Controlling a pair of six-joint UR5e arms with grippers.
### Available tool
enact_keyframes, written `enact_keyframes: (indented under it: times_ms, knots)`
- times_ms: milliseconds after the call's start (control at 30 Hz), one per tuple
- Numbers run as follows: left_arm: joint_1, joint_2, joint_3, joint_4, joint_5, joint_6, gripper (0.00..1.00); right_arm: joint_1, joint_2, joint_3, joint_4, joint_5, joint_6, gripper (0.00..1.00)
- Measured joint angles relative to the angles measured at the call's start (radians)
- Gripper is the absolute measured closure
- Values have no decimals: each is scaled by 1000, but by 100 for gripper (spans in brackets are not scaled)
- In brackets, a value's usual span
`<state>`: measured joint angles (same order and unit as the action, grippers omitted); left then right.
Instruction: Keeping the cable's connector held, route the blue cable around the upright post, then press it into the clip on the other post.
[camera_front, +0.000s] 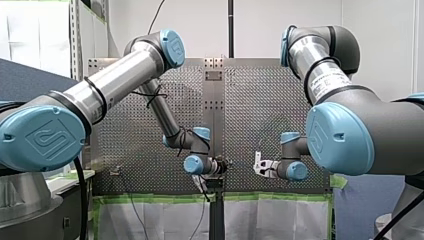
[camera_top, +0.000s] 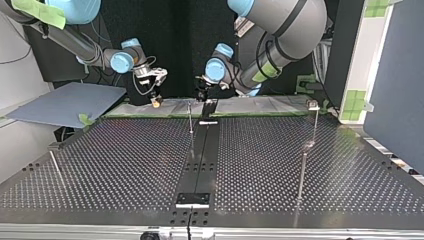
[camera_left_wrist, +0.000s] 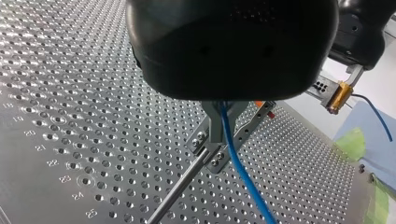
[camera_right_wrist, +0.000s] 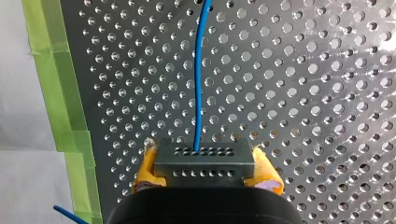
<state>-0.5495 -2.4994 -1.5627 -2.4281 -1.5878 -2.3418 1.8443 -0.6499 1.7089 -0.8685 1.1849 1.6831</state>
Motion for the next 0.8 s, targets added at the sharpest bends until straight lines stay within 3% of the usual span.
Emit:
enact_keyframes:
  times_ms: [333,800]
  knots:
    - [7,-49,0,21,19,-13,100,1,0,0,0,2,0,100]
    - [36,-54,0,44,77,-20,100,2,0,0,0,0,0,100]
